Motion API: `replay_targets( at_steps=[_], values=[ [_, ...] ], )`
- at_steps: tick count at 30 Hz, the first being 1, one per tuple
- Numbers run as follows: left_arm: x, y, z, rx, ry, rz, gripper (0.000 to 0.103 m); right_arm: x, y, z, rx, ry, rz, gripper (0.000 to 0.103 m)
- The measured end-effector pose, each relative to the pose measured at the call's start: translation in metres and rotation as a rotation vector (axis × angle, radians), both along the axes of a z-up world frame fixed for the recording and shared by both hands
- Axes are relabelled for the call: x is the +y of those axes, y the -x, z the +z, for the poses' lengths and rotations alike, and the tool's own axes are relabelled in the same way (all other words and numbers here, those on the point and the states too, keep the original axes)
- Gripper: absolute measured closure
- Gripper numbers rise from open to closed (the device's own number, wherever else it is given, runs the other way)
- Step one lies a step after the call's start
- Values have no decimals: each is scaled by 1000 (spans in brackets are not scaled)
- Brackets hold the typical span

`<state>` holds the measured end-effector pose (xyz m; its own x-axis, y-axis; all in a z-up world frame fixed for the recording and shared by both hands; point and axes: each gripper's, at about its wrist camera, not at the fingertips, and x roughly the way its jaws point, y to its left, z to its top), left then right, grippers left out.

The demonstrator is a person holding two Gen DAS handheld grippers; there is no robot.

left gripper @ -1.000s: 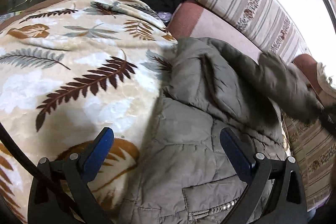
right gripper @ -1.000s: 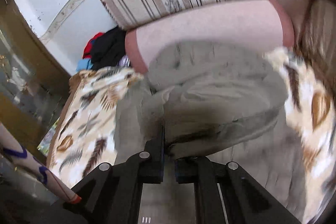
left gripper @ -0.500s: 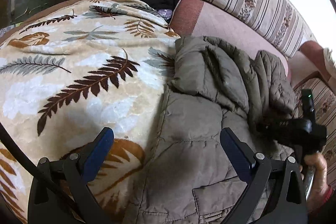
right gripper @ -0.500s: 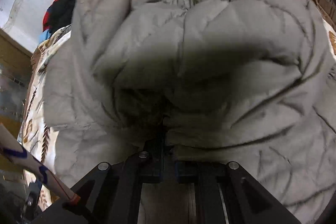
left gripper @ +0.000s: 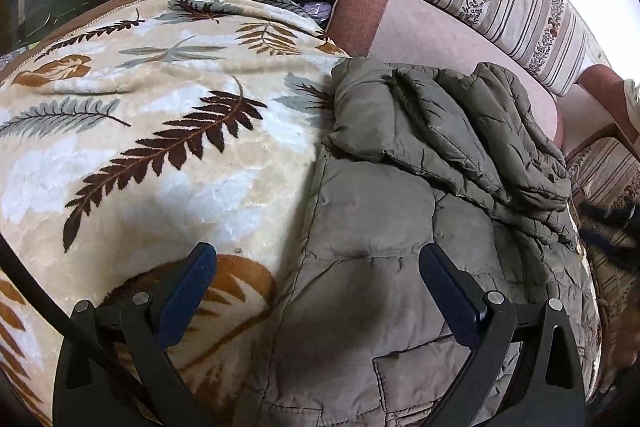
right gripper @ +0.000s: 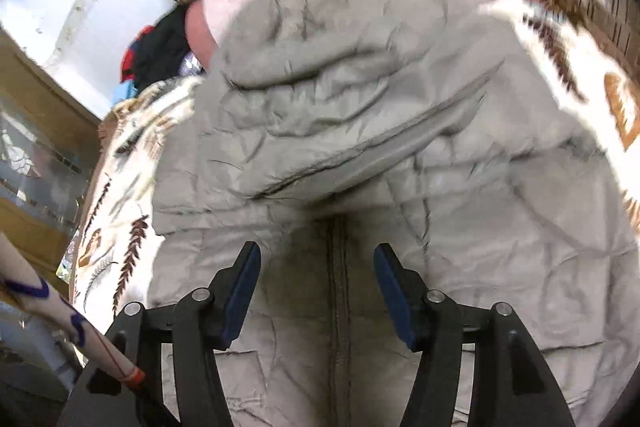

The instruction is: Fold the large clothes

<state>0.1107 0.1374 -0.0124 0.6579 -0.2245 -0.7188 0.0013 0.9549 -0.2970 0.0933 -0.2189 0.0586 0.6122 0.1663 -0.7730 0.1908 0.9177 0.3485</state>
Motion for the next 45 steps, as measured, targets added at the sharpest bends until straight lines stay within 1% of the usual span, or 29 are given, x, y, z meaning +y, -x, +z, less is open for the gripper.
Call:
replay_targets(
  at_steps=[2,3,5,7,9,11,12,13,14,16,17,20,22,23,24,26,27,29,30,32,36,38,40,43,45],
  values=[
    [-1,0,0,0,-7,-1,2,1,-5,22,-70,89,-32,39],
    [-1,0,-1,2,-15,-2,2,2,-10,25,-81,110,-41,39],
    [-3,-1,-2,6,-25,-5,2,5,-30,24,-72,145,-58,39],
    [-3,-2,-3,12,-29,-7,2,8,-53,9,-28,183,-70,39],
    [-4,-3,-4,18,-29,-10,2,10,-76,-18,44,225,-61,39],
    [-4,-4,-5,22,-29,-14,2,14,-90,-43,107,228,-51,38],
    [-5,-5,-5,24,-31,-17,2,15,-95,-55,136,227,-42,34],
    [-5,-5,-5,26,-33,-19,2,15,-99,-59,145,235,-39,33],
    [-6,-6,-5,26,-34,-22,2,14,-99,-57,140,233,-42,32],
    [-7,-5,-4,24,-38,-25,2,7,-91,-44,120,185,-40,32],
    [-7,-4,-4,22,-41,-28,2,4,-85,-37,107,163,-38,32],
    [-8,0,-1,12,-48,-36,2,-13,-47,-10,55,125,-41,32],
    [-9,6,3,2,-48,-54,3,-27,-15,0,39,102,-48,25],
    [-11,10,5,-4,-49,-63,5,-39,8,5,28,81,-60,24],
    [-13,13,7,-9,-52,-75,10,-49,25,6,21,66,-69,22],
    [-18,22,11,-16,-66,-93,13,-67,60,11,13,51,-89,22],
    [-20,28,13,-21,-76,-93,13,-80,84,13,9,55,-109,21],
    [-21,35,14,-20,-82,-79,13,-100,115,14,10,77,-142,19],
    [-19,42,14,-11,-79,-65,13,-111,136,13,18,102,-163,18],
    [-13,51,10,11,-67,-36,13,-131,164,6,44,111,-177,18],
    [8,66,-1,82,-23,9,13,-160,195,-17,93,82,-216,18],
    [20,71,-1,106,-12,45,13,-169,201,-26,94,85,-228,18],
    [27,75,0,111,-12,59,13,-178,204,-35,86,83,-235,18],
    [29,73,-2,131,-40,44,13,-185,197,-49,82,53,-228,18],
    [28,67,-9,160,-20,15,13,-187,191,-60,86,27,-218,18]
  ],
)
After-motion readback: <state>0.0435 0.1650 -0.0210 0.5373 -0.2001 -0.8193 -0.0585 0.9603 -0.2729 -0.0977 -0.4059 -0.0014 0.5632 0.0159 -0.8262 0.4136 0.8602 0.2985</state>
